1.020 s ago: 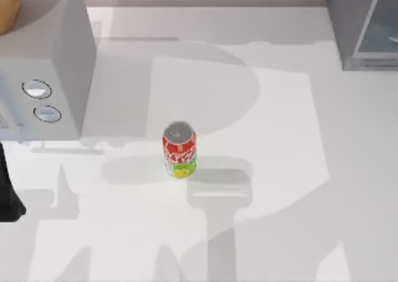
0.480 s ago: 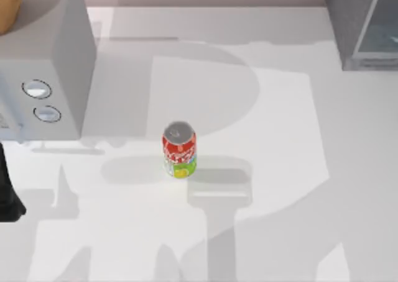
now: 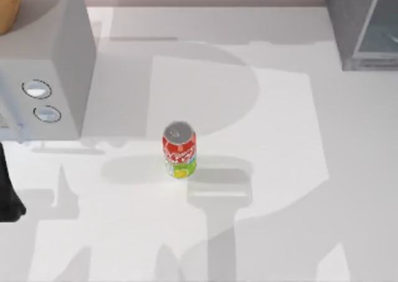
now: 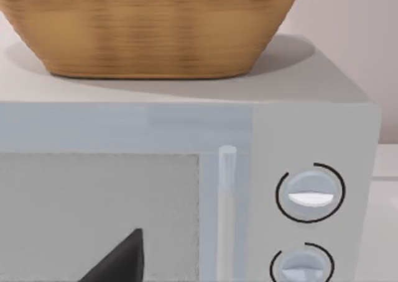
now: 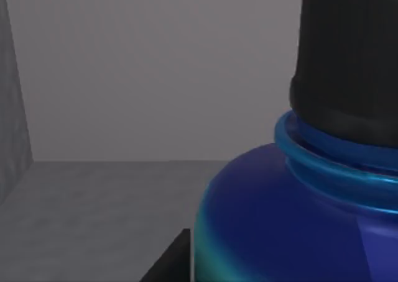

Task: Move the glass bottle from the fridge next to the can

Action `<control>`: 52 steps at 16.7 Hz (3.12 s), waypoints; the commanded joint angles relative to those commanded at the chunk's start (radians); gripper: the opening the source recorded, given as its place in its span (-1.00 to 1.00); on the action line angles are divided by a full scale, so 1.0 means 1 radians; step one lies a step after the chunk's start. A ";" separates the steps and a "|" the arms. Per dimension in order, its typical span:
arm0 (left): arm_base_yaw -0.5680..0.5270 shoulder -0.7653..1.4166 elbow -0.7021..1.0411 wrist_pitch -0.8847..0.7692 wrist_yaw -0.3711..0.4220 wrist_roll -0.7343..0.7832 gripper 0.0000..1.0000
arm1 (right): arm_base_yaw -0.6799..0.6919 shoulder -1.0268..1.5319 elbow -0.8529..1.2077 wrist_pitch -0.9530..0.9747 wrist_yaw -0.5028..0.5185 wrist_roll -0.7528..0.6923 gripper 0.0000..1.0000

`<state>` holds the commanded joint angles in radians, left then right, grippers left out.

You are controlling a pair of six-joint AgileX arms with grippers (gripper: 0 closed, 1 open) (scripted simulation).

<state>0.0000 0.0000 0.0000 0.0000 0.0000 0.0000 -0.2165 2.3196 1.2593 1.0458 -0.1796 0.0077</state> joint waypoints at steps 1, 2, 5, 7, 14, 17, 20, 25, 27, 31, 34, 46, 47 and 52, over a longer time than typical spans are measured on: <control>0.000 0.000 0.000 0.000 0.000 0.000 1.00 | -0.003 -0.002 -0.001 0.000 0.000 0.001 -1.00; 0.000 0.000 0.000 0.000 0.000 0.000 1.00 | -0.003 -0.006 0.000 -0.003 0.000 0.001 -1.00; 0.000 0.000 0.000 0.000 0.000 0.000 1.00 | -0.004 -0.054 0.009 -0.062 0.000 0.002 -1.00; 0.000 0.000 0.000 0.000 0.000 0.000 1.00 | -0.004 -0.096 0.016 -0.114 -0.001 0.002 -1.00; 0.000 0.000 0.000 0.000 0.000 0.000 1.00 | -0.004 -0.129 0.019 -0.150 -0.002 0.004 -1.00; 0.000 0.000 0.000 0.000 0.000 0.000 1.00 | -0.017 -0.177 -0.051 -0.120 -0.012 0.004 -1.00; 0.000 0.000 0.000 0.000 0.000 0.000 1.00 | -0.037 -0.270 -0.214 -0.063 -0.035 0.004 -1.00; 0.000 0.000 0.000 0.000 0.000 0.000 1.00 | -0.075 -0.450 -0.527 0.048 -0.078 0.005 -1.00; 0.000 0.000 0.000 0.000 0.000 0.000 1.00 | -0.085 -0.498 -0.588 0.079 -0.090 0.005 -1.00; 0.000 0.000 0.000 0.000 0.000 0.000 1.00 | -0.089 -0.515 -0.607 0.090 -0.093 0.005 -1.00; 0.000 0.000 0.000 0.000 0.000 0.000 1.00 | -0.070 -0.502 -0.604 0.095 -0.079 0.008 -1.00; 0.000 0.000 0.000 0.000 0.000 0.000 1.00 | 0.711 -0.281 -0.663 0.358 0.705 0.022 -1.00; 0.000 0.000 0.000 0.000 0.000 0.000 1.00 | 0.786 -0.270 -0.671 0.378 0.782 0.023 -1.00; 0.000 0.000 0.000 0.000 0.000 0.000 1.00 | 1.018 -0.248 -0.705 0.437 1.015 0.025 -1.00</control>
<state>0.0000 0.0000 0.0000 0.0000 0.0000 0.0000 0.8011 2.0712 0.5542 1.4828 0.8351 0.0329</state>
